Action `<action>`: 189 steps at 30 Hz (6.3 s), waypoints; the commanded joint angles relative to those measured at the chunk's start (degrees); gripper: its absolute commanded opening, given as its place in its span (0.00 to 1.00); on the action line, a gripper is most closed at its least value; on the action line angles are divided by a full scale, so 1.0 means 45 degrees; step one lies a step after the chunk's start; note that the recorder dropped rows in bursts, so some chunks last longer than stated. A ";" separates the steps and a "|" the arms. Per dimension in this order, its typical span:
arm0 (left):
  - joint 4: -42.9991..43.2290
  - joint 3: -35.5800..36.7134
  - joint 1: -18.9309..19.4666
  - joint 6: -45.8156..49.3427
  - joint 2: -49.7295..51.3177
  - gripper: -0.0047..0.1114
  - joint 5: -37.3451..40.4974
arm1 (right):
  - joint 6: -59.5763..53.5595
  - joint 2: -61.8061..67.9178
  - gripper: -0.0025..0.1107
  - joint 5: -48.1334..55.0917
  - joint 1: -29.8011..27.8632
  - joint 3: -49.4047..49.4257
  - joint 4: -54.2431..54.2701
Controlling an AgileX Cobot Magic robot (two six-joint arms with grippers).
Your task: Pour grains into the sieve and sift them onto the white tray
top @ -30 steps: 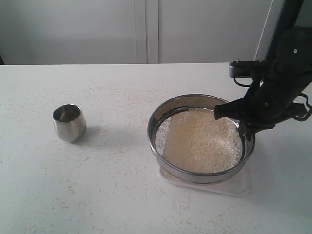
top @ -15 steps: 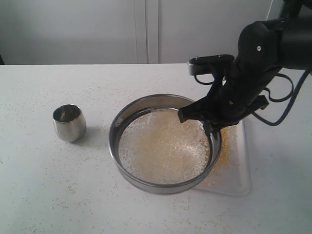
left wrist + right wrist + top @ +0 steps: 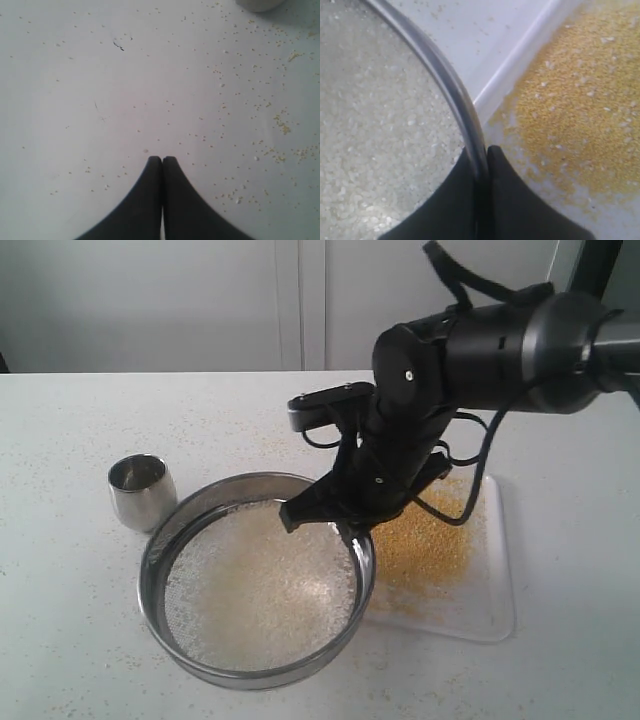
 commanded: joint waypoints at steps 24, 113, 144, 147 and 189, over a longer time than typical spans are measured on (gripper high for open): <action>-0.0103 0.0067 0.0021 -0.0065 -0.0082 0.04 0.0140 | -0.1714 0.3095 0.02 0.0447 0.1758 -0.3875 0.0756; -0.0103 0.0067 0.0021 -0.0065 -0.0082 0.04 0.0140 | 0.1368 0.1795 0.19 0.0986 0.1758 -0.3903 -0.0694; -0.0103 0.0067 0.0021 -0.0065 -0.0082 0.04 0.0140 | 0.1587 -0.0396 0.02 0.3167 0.0389 -0.2329 -0.0610; -0.0103 0.0067 0.0021 -0.0065 -0.0082 0.04 0.0140 | 0.1587 -0.0843 0.02 0.3116 -0.0120 -0.1839 -0.0610; -0.0103 0.0067 0.0021 -0.0065 -0.0082 0.04 0.0140 | -0.1160 -0.7109 0.02 0.2335 -0.6864 0.3022 0.0868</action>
